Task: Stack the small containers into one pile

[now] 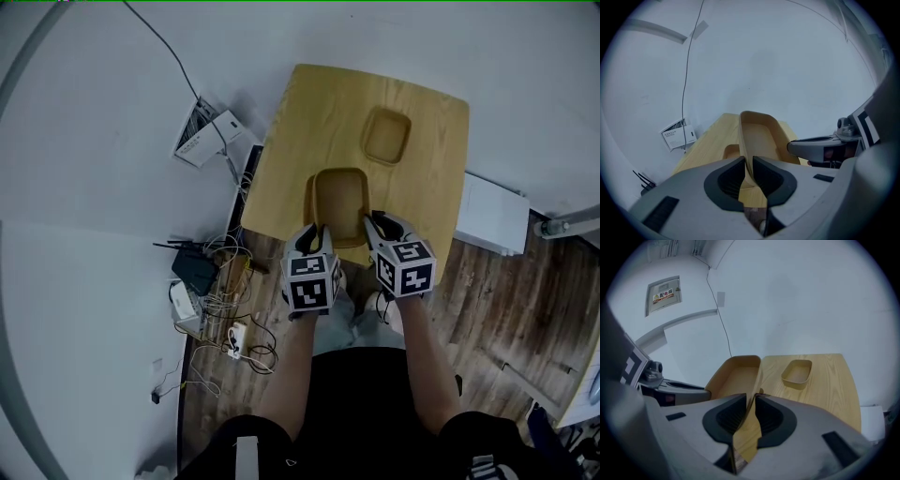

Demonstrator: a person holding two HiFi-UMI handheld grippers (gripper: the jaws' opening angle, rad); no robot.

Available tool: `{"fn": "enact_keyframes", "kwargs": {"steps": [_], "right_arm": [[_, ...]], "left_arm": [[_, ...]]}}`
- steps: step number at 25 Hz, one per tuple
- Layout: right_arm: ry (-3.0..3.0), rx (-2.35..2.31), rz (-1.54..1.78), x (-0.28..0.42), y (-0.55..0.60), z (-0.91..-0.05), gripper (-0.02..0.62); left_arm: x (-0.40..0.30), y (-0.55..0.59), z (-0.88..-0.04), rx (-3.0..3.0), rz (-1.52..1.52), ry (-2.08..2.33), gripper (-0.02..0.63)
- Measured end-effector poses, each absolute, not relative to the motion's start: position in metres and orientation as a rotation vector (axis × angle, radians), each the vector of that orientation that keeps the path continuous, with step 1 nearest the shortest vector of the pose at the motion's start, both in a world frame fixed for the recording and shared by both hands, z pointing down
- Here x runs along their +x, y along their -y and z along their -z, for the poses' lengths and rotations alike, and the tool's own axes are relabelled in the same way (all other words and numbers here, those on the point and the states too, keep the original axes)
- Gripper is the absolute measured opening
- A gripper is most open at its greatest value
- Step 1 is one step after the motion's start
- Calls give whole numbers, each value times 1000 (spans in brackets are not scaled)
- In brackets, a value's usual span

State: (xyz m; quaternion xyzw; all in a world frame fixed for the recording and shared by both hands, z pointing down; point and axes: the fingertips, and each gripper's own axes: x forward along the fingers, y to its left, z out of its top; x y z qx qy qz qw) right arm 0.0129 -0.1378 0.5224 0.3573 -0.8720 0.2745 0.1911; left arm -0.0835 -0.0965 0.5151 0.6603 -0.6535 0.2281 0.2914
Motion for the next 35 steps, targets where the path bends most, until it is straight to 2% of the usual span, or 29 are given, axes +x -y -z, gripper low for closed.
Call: {"fn": "enact_keyframes", "kwargs": {"steps": [19,35], "right_arm": [[2325,1071,-911,-40,149,-570,66],[2208,1128,-941,-45,133,-601,64]], "left_arm": [[-142,121,-566,1760,-737,1594,60],[-149,110,-606,1783,-773,1461,66]]}}
